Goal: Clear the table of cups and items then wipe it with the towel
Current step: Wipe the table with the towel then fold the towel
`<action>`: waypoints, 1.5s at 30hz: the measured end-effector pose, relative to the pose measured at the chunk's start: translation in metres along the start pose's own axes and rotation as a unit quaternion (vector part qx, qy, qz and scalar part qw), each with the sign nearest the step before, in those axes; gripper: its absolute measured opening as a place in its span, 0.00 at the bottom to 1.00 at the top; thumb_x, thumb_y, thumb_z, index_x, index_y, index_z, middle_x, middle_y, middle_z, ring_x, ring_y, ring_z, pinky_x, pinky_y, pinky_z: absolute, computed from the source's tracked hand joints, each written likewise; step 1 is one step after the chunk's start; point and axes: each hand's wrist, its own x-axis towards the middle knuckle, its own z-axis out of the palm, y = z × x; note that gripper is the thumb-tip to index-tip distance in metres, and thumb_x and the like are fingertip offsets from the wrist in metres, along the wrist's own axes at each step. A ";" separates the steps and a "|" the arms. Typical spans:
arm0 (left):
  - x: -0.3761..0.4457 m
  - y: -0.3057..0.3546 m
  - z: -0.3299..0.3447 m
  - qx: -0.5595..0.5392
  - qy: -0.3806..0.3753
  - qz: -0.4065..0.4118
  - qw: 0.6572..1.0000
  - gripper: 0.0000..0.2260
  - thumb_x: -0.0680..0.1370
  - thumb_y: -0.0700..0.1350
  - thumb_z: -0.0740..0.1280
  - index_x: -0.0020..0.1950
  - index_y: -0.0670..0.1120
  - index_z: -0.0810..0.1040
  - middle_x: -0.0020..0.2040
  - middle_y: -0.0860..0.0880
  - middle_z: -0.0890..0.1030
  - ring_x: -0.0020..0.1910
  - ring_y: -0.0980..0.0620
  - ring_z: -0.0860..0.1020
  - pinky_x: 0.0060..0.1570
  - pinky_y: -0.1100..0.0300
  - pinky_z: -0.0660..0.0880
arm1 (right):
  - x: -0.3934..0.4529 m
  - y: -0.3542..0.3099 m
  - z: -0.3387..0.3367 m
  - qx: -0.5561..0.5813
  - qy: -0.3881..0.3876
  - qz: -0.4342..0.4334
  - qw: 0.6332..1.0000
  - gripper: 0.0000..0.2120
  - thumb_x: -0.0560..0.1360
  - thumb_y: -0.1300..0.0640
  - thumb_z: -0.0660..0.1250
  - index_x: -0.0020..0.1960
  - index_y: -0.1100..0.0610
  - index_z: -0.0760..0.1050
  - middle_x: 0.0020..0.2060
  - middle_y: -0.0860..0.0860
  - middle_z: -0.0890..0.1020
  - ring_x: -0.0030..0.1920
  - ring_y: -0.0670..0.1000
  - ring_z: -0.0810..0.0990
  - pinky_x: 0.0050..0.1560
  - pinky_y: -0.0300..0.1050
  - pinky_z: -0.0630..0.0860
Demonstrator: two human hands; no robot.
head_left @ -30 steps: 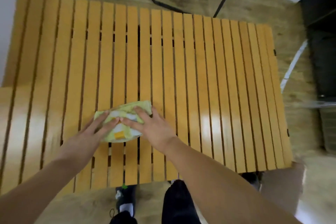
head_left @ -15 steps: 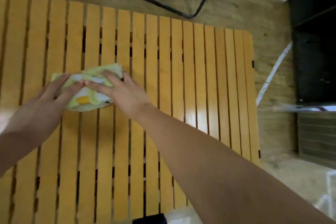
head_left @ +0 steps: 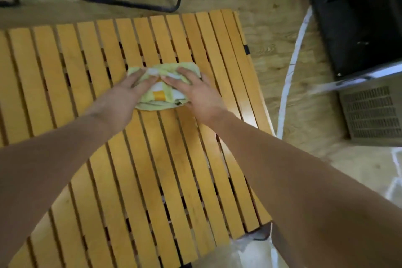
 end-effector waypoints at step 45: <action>-0.418 -0.132 0.083 0.011 -0.108 -0.111 0.988 0.35 0.82 0.60 0.53 0.78 0.57 0.30 0.78 0.48 0.29 0.77 0.38 0.32 0.76 0.47 0.60 | -0.185 -0.336 0.112 -0.137 -0.079 -0.036 0.987 0.47 0.76 0.65 0.64 0.78 0.37 0.38 0.78 0.47 0.32 0.77 0.61 0.32 0.75 0.69 0.42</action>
